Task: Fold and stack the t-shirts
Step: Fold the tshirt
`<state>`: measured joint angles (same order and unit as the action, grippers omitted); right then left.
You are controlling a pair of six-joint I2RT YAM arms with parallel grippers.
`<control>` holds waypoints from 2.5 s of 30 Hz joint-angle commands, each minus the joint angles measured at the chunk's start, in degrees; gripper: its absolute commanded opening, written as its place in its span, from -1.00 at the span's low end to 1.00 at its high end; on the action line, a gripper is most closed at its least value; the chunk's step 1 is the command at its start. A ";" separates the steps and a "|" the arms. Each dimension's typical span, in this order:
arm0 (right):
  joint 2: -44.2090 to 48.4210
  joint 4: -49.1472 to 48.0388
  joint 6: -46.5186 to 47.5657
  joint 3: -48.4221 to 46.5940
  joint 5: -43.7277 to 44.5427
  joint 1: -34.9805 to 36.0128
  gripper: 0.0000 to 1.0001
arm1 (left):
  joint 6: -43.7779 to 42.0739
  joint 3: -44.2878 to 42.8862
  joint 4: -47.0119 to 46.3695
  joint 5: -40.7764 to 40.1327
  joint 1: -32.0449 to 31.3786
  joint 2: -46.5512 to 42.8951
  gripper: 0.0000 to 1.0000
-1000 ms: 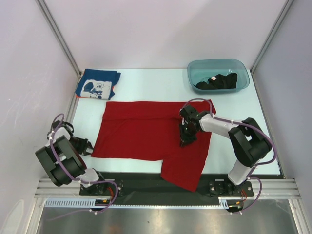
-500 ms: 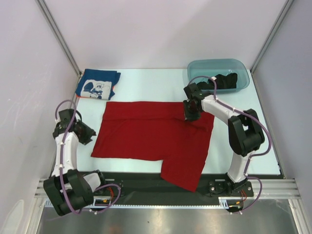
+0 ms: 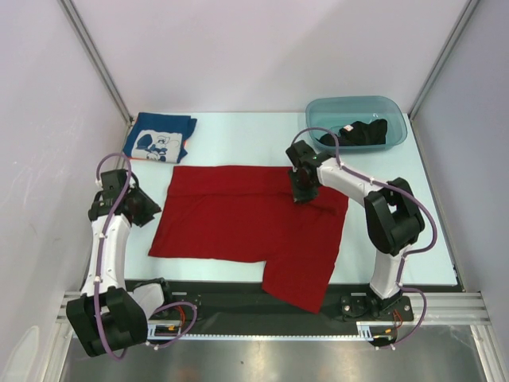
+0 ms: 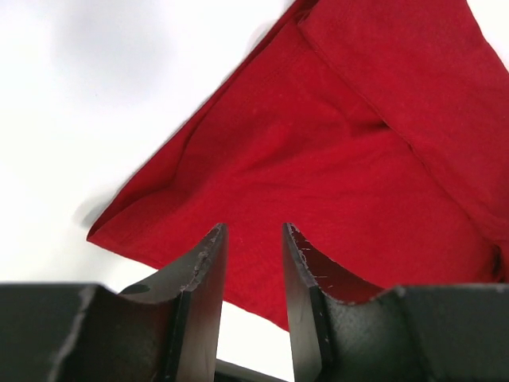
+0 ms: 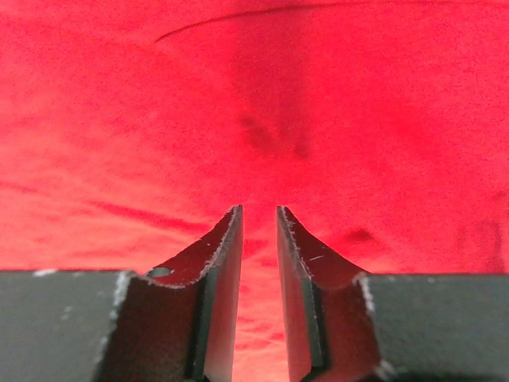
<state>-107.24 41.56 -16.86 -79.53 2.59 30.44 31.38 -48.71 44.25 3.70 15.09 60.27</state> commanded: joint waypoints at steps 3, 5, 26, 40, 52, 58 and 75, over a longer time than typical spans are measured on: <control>0.81 -0.16 1.22 -0.98 3.03 0.24 -0.40 | -0.97 -0.51 -1.97 1.83 -1.38 0.19 -0.24; 0.37 -1.91 2.00 -0.54 3.82 -0.29 -0.39 | -1.23 -1.47 -1.54 1.83 -1.73 0.64 -0.23; -0.60 -1.39 2.62 -1.16 4.44 3.40 -0.35 | -1.85 -2.27 -1.71 2.18 -2.08 1.52 -0.24; -4.91 -4.21 4.20 -2.56 4.53 -0.73 -0.03 | -2.99 -3.50 -0.22 1.57 -2.00 1.69 -0.24; -10.44 -3.15 8.60 -8.36 8.22 -2.04 0.22 | -2.72 -4.46 -0.30 2.10 -2.00 2.75 -0.24; -12.38 -2.28 9.91 -12.67 7.78 -4.50 0.39 | -2.37 -4.29 -0.30 2.54 -2.08 2.75 -0.24; -3.32 1.15 9.31 -8.45 10.95 0.50 0.00 | -0.79 -2.27 -0.66 3.15 -2.00 1.17 -0.24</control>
<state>-112.62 42.17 -7.73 -88.62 11.68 30.22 29.98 -50.48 44.27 6.15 13.50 62.85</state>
